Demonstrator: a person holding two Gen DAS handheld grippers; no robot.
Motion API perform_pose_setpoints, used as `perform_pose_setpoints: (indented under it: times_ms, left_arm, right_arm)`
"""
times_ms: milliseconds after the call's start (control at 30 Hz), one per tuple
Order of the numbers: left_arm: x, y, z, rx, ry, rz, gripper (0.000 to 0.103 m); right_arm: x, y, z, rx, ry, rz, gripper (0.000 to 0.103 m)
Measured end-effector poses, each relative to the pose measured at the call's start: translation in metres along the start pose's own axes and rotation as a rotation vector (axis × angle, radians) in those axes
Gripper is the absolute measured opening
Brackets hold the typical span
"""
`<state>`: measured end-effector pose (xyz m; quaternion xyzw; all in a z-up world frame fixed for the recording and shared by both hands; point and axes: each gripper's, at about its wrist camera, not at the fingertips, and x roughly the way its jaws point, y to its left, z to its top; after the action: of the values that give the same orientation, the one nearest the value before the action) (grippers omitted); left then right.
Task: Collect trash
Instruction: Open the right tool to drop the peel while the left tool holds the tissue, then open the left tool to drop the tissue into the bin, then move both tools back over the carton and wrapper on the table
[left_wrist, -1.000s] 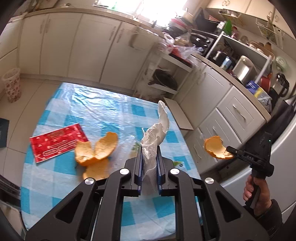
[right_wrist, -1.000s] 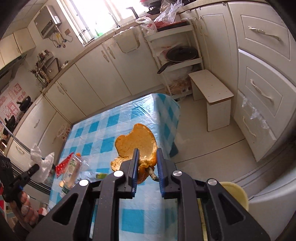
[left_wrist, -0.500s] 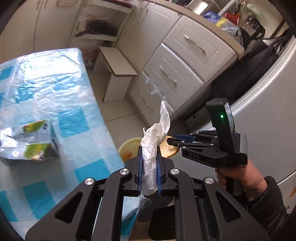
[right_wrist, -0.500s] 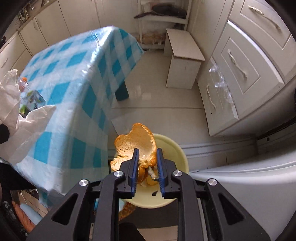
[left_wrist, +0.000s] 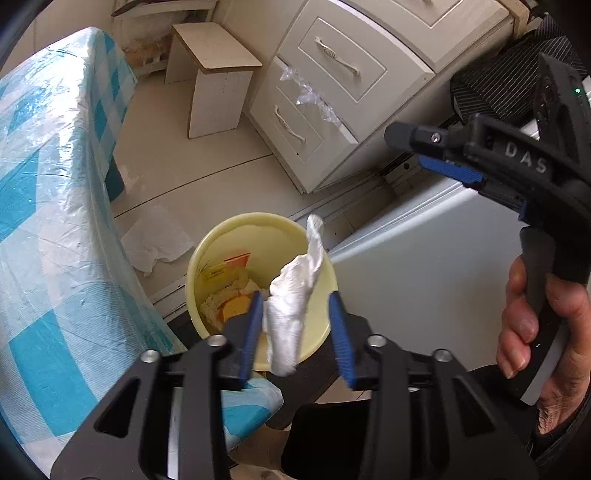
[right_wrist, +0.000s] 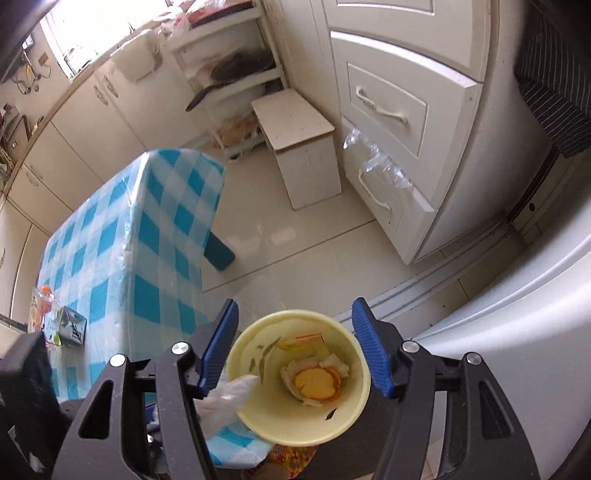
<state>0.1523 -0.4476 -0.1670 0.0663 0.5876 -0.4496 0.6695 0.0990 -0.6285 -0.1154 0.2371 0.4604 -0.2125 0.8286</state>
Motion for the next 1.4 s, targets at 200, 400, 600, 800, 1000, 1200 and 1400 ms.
perform_pose_setpoints:
  times_ms: [200, 400, 600, 800, 1000, 1200, 1400]
  left_arm:
    - [-0.013, 0.0, -0.007, 0.014, -0.021, 0.036, 0.055]
    - [-0.048, 0.011, -0.015, 0.025, -0.093, 0.096, 0.06]
    - [-0.094, 0.032, -0.039, 0.053, -0.165, 0.236, 0.068]
    - [-0.13, 0.05, -0.062, 0.087, -0.203, 0.391, 0.071]
    - [-0.155, 0.067, -0.079, 0.104, -0.236, 0.476, 0.075]
    - [-0.166, 0.087, -0.096, 0.085, -0.245, 0.51, 0.077]
    - [-0.168, 0.112, -0.107, 0.03, -0.256, 0.553, 0.08]
  right_arm:
    - [-0.001, 0.011, 0.009, -0.047, -0.036, -0.006, 0.065]
    - [-0.002, 0.029, 0.008, -0.121, -0.053, -0.018, 0.07]
    - [-0.004, 0.053, 0.007, -0.186, -0.057, -0.032, 0.072]
    - [-0.015, 0.088, 0.004, -0.291, -0.088, -0.053, 0.077]
    - [-0.037, 0.124, -0.001, -0.394, -0.131, -0.053, 0.082]
    - [-0.036, 0.17, -0.025, -0.619, -0.208, -0.087, 0.093]
    - [-0.006, 0.215, -0.056, -0.879, -0.19, -0.125, 0.093]
